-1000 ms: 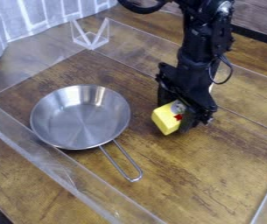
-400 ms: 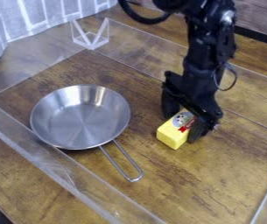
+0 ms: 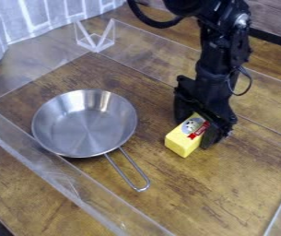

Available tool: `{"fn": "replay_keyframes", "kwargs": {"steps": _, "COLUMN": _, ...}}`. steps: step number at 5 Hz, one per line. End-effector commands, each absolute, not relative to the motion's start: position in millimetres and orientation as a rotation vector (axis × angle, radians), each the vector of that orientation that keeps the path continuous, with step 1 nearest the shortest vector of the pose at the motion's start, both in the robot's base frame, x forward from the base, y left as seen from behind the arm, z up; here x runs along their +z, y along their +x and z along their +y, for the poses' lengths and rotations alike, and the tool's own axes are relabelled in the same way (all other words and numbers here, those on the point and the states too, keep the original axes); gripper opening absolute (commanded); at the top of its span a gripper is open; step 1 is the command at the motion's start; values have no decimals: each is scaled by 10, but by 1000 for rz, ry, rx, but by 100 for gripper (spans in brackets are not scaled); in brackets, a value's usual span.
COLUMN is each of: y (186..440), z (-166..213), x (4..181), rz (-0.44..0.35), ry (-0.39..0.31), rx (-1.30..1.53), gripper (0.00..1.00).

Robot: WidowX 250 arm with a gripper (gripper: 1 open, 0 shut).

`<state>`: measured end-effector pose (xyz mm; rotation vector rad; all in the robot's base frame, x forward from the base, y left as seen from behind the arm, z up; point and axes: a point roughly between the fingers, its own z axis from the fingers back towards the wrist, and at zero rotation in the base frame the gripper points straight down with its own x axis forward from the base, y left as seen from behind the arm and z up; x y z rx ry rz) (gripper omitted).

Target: Remove the yellow object from inside the silver pan and put it on the table

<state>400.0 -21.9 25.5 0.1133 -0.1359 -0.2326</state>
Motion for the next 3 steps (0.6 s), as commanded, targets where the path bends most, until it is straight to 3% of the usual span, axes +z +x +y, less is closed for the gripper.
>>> {"fn": "replay_keyframes", "kwargs": {"steps": 1, "y": 4059, "z": -130, "x": 263, "rz": -152, "ry": 113, "rx": -215, "gripper": 100}}
{"fn": "replay_keyframes", "kwargs": {"steps": 3, "y": 4067, "z": -74, "x": 165, "rz": -124, "ry": 115, "rx": -217, "gripper": 100}}
